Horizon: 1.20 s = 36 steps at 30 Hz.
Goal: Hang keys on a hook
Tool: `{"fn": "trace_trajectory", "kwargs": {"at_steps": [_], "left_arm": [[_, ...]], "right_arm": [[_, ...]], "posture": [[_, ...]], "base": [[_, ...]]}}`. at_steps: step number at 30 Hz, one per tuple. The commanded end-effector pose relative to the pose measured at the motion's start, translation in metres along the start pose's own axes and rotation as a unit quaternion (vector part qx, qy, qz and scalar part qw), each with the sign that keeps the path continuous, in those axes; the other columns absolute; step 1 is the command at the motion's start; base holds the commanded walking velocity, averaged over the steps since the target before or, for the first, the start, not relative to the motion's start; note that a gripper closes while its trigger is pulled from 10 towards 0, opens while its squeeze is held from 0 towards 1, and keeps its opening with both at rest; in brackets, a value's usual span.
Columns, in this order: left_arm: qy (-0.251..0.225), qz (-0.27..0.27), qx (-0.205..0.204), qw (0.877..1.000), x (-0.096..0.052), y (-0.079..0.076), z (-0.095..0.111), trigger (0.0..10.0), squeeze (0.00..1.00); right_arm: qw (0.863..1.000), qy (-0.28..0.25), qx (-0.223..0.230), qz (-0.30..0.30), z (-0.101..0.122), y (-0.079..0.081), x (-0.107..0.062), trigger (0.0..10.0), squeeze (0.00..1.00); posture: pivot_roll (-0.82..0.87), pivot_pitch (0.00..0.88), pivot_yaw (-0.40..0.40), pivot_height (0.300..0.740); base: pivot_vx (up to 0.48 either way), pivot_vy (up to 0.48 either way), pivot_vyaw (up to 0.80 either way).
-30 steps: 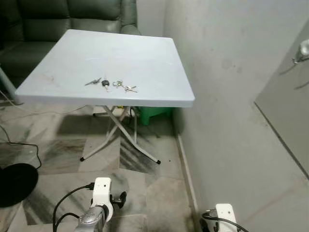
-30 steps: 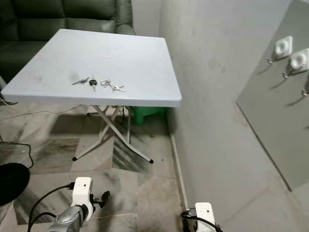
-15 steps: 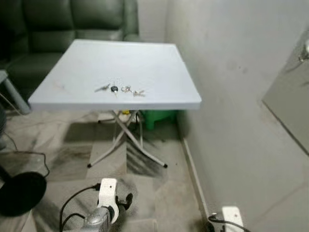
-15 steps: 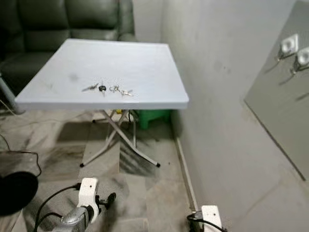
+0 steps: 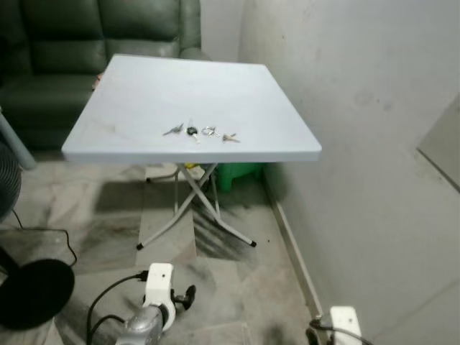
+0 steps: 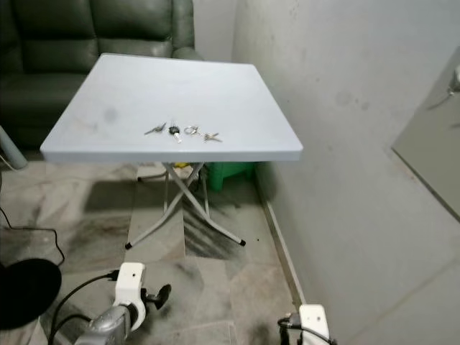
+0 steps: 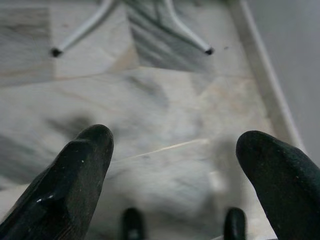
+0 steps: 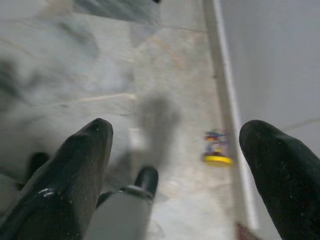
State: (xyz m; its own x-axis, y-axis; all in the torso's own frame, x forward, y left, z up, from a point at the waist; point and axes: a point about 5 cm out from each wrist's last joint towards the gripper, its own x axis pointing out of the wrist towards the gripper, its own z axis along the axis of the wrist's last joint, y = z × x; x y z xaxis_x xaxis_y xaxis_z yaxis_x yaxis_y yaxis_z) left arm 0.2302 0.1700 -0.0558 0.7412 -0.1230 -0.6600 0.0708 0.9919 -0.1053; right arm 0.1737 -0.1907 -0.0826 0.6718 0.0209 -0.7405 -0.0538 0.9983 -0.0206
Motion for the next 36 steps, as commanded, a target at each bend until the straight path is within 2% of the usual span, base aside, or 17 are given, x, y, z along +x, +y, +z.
{"fn": "trace_trajectory", "kwargs": {"at_steps": [1,4,26,28,31,33,34,35,36], "left_arm": [[-0.008,-0.008,-0.005,1.0,0.003,-0.009,0.005,10.0,0.0],[-0.009,-0.006,-0.008,1.0,0.003,-0.009,0.006,10.0,0.0],[-0.014,0.0,-0.011,1.0,0.005,-0.01,0.01,10.0,0.0],[-0.035,-0.014,0.005,0.999,0.007,-0.014,0.021,10.0,0.0],[-0.097,-0.036,0.027,0.994,0.012,-0.024,0.051,10.0,0.0],[-0.104,-0.034,0.033,0.993,0.012,-0.024,0.055,10.0,0.0],[-0.138,-0.047,0.026,0.989,0.013,-0.028,0.072,10.0,0.0],[-0.138,-0.047,0.026,0.989,0.013,-0.028,0.072,10.0,0.0],[-0.156,-0.054,0.028,0.986,0.013,-0.031,0.081,10.0,0.0]], "right_arm": [[1.0,0.004,-0.003,-0.012,-0.002,-0.011,-0.002,10.0,0.0],[1.0,0.004,-0.003,-0.013,-0.002,-0.011,-0.002,10.0,0.0],[1.0,0.001,0.003,-0.012,-0.003,-0.01,-0.003,10.0,0.0],[0.999,-0.024,0.013,-0.017,0.006,-0.012,-0.001,10.0,0.0],[0.995,-0.099,0.024,-0.014,0.035,-0.014,0.002,10.0,0.0],[0.994,-0.11,0.024,-0.013,0.039,-0.014,0.003,10.0,0.0],[0.988,-0.149,0.025,-0.011,0.055,-0.015,0.003,10.0,0.0],[0.988,-0.149,0.025,-0.011,0.055,-0.015,0.003,10.0,0.0],[0.985,-0.169,0.025,-0.01,0.063,-0.015,0.003,10.0,0.0]], "posture": [[0.06,0.0,-0.08,0.74],[0.06,0.0,-0.078,0.74],[0.05,0.0,-0.075,0.74],[0.05,0.003,-0.069,0.74],[0.04,0.008,-0.062,0.74],[0.04,0.011,-0.057,0.74],[0.03,0.011,-0.052,0.74],[0.03,0.011,-0.052,0.74],[0.03,0.011,-0.052,0.74]], "base": [[0.0,0.461,0.0],[0.0,0.398,0.0],[0.0,0.0,0.8],[0.0,0.0,0.0],[0.0,0.0,0.0],[0.0,0.0,0.0],[0.0,0.0,0.0],[0.0,0.0,0.0],[0.0,0.0,0.0]]}}
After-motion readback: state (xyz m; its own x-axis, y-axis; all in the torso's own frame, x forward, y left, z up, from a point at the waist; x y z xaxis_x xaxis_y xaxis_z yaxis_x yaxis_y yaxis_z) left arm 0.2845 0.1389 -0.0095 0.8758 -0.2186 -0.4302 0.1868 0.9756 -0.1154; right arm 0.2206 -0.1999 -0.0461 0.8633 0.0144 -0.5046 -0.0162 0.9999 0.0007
